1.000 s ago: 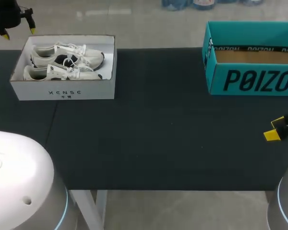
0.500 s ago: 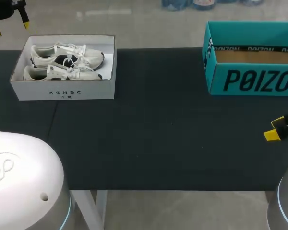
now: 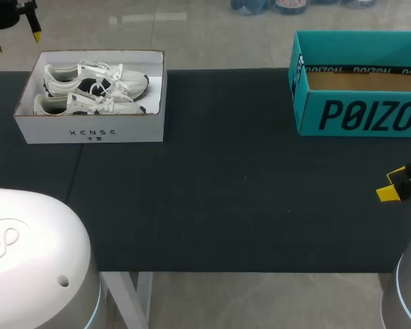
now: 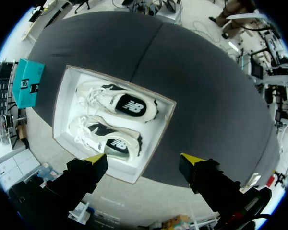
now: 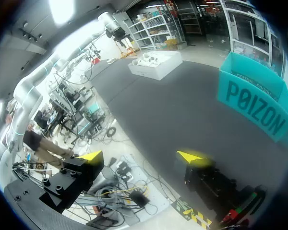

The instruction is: Take the shoe out of the shoebox, open the shoe tongue, remove and reinsert the insole, then place the shoe into the shoebox

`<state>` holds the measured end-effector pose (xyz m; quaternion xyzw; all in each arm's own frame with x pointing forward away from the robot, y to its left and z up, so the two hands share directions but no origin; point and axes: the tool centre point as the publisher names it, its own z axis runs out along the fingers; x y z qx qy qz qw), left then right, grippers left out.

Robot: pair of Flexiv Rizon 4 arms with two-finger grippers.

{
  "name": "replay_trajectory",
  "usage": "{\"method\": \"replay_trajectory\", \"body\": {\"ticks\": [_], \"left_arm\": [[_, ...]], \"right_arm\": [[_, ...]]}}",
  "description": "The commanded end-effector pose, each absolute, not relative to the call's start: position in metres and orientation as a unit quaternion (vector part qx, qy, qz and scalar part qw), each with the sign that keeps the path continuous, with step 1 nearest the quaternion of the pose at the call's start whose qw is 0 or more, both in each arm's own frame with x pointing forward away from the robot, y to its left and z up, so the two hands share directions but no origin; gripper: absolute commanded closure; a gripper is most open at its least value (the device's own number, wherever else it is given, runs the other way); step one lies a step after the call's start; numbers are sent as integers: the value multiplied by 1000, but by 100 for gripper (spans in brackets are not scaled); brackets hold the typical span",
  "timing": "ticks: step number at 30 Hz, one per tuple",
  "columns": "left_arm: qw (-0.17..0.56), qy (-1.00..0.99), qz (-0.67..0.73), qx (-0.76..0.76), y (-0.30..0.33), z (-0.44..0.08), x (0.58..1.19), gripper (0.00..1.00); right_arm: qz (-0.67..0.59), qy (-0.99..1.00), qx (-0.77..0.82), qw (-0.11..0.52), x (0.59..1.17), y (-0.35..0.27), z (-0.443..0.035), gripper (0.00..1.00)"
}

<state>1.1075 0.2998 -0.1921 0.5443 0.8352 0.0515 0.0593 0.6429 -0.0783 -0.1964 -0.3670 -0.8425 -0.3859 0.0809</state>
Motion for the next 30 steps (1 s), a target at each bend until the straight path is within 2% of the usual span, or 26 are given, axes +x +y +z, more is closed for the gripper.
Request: {"method": "replay_trajectory", "body": {"ticks": [1, 10, 21, 30], "left_arm": [[59, 835, 53, 544, 300, -192, 1107, 0], [92, 843, 69, 525, 287, -196, 1071, 0], [112, 751, 8, 650, 302, -234, 992, 0], [108, 678, 14, 727, 307, -278, 981, 0]], "right_arm": [[-383, -842, -375, 61, 630, -79, -195, 0], [-383, -842, -375, 61, 630, -79, -195, 0], [-383, -842, -375, 61, 630, -79, -195, 0], [-383, -842, -375, 61, 630, -79, -195, 0]]}}
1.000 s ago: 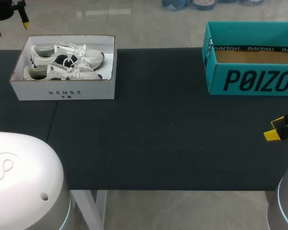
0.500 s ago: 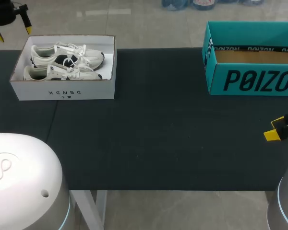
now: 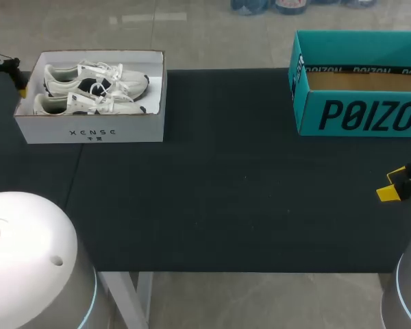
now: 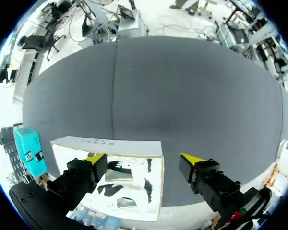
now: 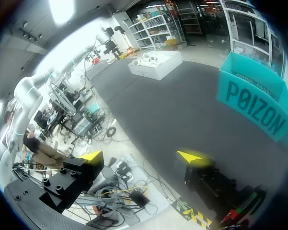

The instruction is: Take the shoe out of the shoebox, open the shoe tongue, remove and reinsert the insole, then place the shoe into the shoebox

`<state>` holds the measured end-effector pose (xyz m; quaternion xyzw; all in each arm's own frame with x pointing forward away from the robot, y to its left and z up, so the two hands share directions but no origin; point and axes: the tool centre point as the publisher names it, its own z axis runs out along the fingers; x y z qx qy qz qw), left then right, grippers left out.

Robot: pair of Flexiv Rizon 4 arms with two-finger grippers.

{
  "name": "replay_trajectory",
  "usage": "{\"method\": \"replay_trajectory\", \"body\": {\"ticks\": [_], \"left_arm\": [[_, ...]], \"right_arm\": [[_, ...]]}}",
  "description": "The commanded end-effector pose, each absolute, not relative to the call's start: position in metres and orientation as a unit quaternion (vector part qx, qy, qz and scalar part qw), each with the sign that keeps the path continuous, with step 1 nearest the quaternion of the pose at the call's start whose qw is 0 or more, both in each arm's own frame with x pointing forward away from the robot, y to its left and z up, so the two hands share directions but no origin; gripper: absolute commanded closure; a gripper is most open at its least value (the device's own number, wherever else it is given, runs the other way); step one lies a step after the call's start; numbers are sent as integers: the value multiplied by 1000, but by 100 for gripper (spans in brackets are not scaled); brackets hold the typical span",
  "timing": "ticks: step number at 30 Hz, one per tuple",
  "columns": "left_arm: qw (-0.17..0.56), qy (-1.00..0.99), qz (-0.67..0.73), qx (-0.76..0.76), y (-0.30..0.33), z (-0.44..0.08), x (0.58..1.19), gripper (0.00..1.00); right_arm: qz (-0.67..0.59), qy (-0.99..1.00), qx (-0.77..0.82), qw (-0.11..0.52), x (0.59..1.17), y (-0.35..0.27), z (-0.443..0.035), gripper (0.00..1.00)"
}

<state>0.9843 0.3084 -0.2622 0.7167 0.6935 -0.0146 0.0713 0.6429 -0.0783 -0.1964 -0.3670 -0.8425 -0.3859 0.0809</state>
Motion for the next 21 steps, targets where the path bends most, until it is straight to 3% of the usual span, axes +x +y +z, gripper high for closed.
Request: {"method": "replay_trajectory", "body": {"ticks": [1, 21], "left_arm": [[110, 673, 15, 732, 306, -281, 983, 0], [111, 661, 37, 741, 289, -313, 1058, 0]], "right_arm": [[-383, -842, -375, 61, 630, -79, -195, 0], [-383, -842, -375, 61, 630, -79, -195, 0]]}}
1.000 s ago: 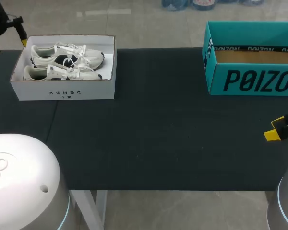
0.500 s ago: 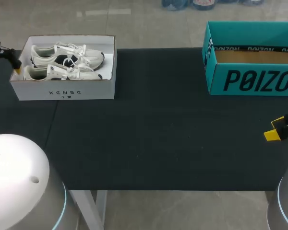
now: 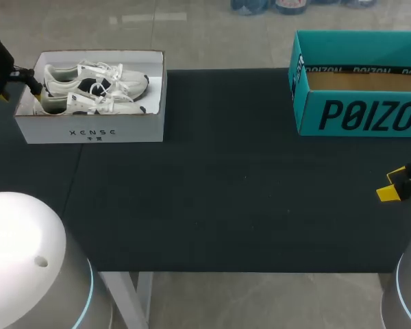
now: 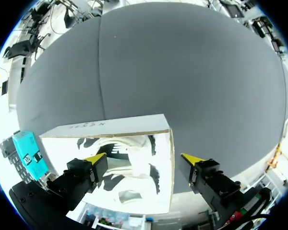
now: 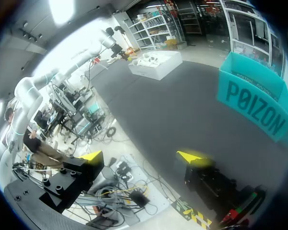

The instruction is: Take the shoe out of the shoebox, open the shoe tongue, remove and reinsert the insole, then place the shoe into the shoebox

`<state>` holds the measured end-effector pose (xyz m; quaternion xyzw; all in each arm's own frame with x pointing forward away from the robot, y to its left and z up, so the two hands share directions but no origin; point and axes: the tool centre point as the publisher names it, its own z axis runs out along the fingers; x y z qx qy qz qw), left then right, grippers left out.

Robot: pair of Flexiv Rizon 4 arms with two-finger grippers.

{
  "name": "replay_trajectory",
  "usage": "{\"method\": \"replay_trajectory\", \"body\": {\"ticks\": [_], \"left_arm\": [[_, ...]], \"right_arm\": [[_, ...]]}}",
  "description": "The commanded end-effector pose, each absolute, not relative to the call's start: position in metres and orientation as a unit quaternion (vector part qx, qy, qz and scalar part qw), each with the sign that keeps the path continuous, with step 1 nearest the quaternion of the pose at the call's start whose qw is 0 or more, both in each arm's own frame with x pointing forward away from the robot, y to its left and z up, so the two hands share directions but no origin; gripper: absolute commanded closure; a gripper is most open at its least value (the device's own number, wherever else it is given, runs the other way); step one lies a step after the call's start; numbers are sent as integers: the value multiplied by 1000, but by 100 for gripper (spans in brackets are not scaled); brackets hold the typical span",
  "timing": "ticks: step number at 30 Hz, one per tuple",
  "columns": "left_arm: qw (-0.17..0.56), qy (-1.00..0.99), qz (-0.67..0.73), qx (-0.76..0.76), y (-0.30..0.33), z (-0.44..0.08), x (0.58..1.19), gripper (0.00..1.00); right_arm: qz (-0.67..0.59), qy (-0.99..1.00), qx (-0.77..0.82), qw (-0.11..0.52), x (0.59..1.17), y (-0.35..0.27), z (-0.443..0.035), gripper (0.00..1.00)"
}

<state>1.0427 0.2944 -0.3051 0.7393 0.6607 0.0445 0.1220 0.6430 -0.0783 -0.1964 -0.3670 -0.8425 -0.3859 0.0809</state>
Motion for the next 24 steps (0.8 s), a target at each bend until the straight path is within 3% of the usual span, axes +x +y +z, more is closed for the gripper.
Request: {"method": "replay_trajectory", "body": {"ticks": [1, 24], "left_arm": [[111, 660, 37, 742, 287, -313, 1058, 0], [90, 698, 38, 710, 284, -338, 1064, 0]], "right_arm": [[-383, -842, -375, 61, 630, -79, -195, 0], [-383, -842, -375, 61, 630, -79, -195, 0]]}}
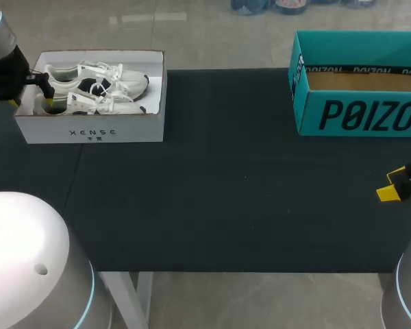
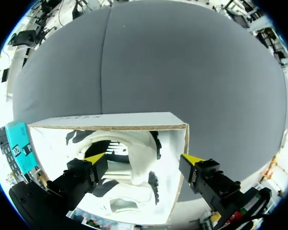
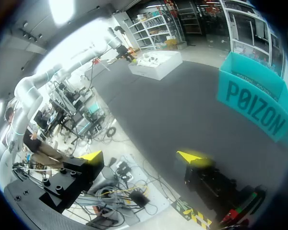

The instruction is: Take the shoe out of the shoebox, open the shoe tongue, remove and reinsert the insole, then place the shoe into the shoebox

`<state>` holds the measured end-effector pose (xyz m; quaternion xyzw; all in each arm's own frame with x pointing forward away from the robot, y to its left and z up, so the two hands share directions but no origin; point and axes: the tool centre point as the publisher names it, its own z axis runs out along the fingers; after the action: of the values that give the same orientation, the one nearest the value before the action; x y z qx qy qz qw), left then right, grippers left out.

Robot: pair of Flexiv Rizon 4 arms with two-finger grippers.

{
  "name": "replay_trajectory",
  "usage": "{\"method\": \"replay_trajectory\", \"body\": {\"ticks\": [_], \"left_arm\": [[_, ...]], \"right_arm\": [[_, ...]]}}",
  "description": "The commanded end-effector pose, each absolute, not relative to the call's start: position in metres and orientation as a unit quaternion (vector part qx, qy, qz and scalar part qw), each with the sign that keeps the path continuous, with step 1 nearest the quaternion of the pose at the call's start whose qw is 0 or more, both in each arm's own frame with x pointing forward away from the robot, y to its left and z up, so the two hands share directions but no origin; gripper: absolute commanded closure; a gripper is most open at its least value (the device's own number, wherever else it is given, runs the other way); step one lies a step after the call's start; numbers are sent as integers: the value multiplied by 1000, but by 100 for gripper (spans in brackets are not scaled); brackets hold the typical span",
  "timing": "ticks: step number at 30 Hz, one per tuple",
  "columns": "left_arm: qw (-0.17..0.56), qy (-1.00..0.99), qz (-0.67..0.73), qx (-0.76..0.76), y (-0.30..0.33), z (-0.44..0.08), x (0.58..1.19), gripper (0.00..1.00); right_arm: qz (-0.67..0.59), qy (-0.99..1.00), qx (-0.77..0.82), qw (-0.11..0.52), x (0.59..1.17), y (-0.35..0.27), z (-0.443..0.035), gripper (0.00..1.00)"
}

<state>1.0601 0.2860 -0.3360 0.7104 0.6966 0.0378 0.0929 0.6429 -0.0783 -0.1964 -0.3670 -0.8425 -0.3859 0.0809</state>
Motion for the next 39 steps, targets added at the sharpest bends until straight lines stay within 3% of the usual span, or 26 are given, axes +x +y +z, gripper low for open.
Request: {"method": "replay_trajectory", "body": {"ticks": [1, 22, 26, 28, 29, 39], "left_arm": [[91, 700, 39, 708, 284, -339, 1065, 0], [78, 716, 39, 692, 283, -354, 1069, 0], [76, 720, 41, 689, 283, -357, 1073, 12], [77, 720, 42, 689, 283, -357, 1075, 36], [77, 719, 43, 689, 282, -357, 1077, 42], [73, 720, 51, 688, 283, -358, 1079, 50]], "right_arm": [[-383, -842, -375, 61, 630, -79, -195, 0], [-383, -842, -375, 61, 630, -79, -195, 0], [-383, -842, -375, 61, 630, -79, -195, 0], [-383, -842, -375, 61, 630, -79, -195, 0], [-383, -842, -375, 61, 630, -79, -195, 0], [-383, -842, -375, 61, 630, -79, -195, 0]]}}
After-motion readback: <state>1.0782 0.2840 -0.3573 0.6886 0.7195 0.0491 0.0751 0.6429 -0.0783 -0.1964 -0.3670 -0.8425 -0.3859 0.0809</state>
